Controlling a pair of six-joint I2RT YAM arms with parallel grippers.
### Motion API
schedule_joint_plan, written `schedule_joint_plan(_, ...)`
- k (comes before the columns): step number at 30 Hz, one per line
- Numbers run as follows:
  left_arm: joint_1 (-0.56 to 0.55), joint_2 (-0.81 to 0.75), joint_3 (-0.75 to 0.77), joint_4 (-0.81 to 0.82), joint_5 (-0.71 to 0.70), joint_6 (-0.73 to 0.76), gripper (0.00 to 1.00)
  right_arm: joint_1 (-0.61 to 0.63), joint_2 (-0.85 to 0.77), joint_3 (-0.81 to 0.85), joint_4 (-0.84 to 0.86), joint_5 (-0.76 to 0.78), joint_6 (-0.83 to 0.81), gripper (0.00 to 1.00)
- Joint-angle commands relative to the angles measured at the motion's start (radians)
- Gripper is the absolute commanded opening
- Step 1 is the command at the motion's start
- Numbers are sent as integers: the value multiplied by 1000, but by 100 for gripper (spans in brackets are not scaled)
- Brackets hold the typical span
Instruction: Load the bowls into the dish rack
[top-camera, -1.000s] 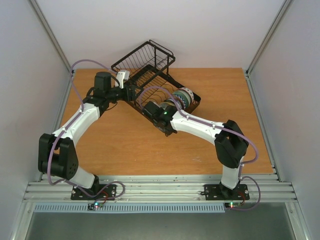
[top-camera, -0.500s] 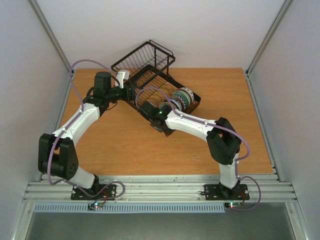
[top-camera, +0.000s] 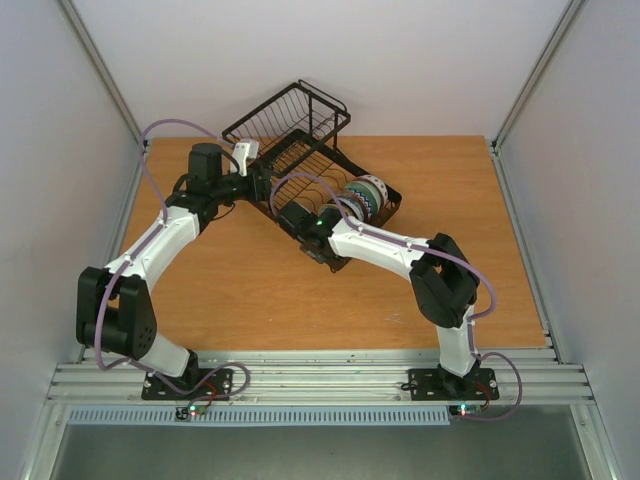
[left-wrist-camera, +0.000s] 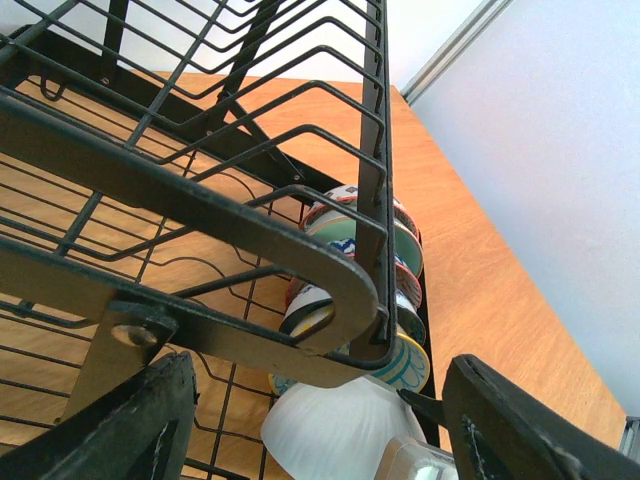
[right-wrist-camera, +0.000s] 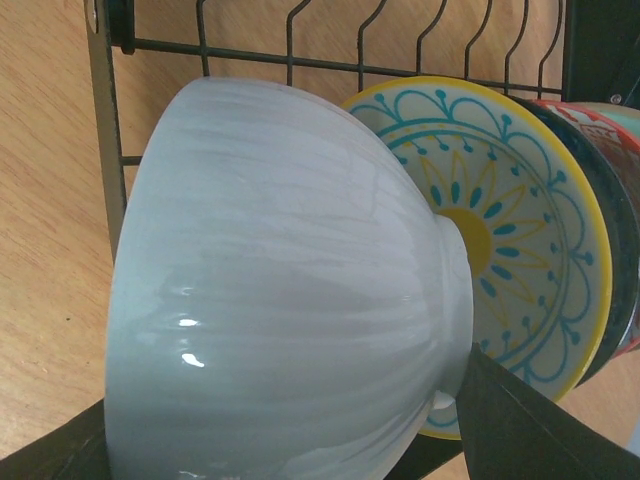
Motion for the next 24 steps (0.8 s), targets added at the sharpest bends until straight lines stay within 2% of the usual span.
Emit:
schedule_joint_plan(1,8,-7,-7,58,9,2,69,-13,23,22,46,-30,16,50)
schedule_joint_plan(4,8,-6,-7,57,10,3,69,-13,8,8,61,-20,22,67)
schedule_joint_plan(6,8,-6,-8,57,11,3,69,-13,-7,-1,72,-19,23,85)
schedule_joint_plan(8,8,-7,-7,57,11,1,69,-13,-21,-6,75,-19,27,98)
schedule_joint_plan(24,8,-7,-6,57,14,3,69,-13,-164,-46,94,-6,54,99)
